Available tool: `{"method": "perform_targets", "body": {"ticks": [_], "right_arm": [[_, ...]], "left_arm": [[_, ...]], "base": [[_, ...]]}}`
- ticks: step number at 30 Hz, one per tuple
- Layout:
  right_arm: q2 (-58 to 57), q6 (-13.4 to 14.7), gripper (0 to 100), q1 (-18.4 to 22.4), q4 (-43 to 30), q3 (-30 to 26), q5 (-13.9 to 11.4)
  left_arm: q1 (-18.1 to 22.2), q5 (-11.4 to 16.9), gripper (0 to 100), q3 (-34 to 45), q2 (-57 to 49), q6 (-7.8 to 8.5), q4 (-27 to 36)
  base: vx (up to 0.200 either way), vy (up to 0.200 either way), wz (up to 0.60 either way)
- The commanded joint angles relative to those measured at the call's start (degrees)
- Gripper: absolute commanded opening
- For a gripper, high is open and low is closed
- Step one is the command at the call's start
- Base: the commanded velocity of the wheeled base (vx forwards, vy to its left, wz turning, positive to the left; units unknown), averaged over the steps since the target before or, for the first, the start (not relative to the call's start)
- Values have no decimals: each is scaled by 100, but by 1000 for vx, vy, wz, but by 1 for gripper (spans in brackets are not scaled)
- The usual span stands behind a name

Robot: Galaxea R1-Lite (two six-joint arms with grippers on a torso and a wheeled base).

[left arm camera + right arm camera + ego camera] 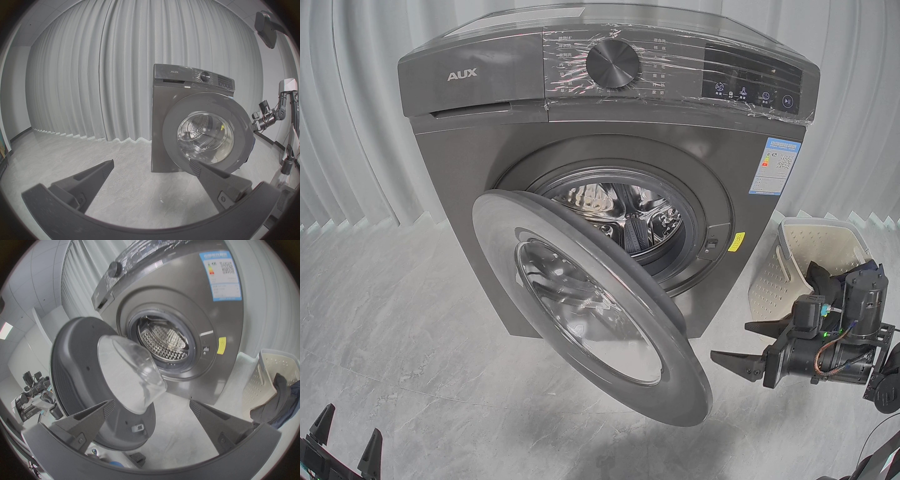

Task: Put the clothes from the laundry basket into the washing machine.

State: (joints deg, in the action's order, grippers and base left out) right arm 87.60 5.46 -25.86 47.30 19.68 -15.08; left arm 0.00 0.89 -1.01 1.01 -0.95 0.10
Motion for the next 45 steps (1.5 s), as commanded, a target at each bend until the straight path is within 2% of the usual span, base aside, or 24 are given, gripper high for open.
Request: {"method": "perform_targets", "body": {"ticks": [1, 11, 15, 17, 19, 23, 25, 26, 27, 28, 32, 36, 44, 45], "right_arm": [[293, -36, 100, -244, 7, -113, -13], [240, -19, 100, -1071, 16, -227, -13], [266, -10, 100, -965, 25, -122, 14], [319, 16, 100, -789, 25, 45, 242], [477, 25, 100, -675, 25, 203, 365], [767, 78, 100, -517, 43, 511, 409], [1163, 157, 100, -359, 174, 775, 699], [1163, 157, 100, -359, 174, 775, 699], [1479, 183, 100, -315, 376, 915, 858], [1664, 192, 100, -280, 508, 977, 902], [2253, 183, 100, -77, 939, 1197, 937], [2516, 183, 100, -77, 974, 1399, 937], [2648, 183, 100, -201, 930, 1601, 945], [2648, 192, 100, -359, 921, 1601, 945]], "left_arm": [[-9, -1, 100, 92, -101, -2, -1], [0, -1, 100, 92, -101, -2, -1], [-9, -1, 100, 92, -101, -2, -1], [0, -1, 100, 92, -101, -2, -1], [0, -1, 100, 92, -101, -2, -1], [0, -1, 100, 92, -101, -2, -1], [0, -1, 100, 92, -101, -2, -1], [0, -1, 100, 92, -101, -2, -1], [-9, -1, 100, 92, -101, -2, -1], [0, -1, 100, 92, -101, -2, -1], [0, -1, 100, 92, -101, -2, -1], [0, -1, 100, 92, -101, -2, -1], [-9, -1, 100, 92, -101, -2, -1], [0, 8, 100, 92, -101, -2, -1]], "base": [[0, 0, 0], [0, 0, 0], [0, 0, 0], [0, 0, 0], [-200, 0, 0], [-200, 0, 0], [0, 0, 0], [0, 0, 0], [0, 0, 0], [0, 0, 0], [0, 0, 0], [0, 0, 0], [0, 0, 0], [0, 0, 0]]}}
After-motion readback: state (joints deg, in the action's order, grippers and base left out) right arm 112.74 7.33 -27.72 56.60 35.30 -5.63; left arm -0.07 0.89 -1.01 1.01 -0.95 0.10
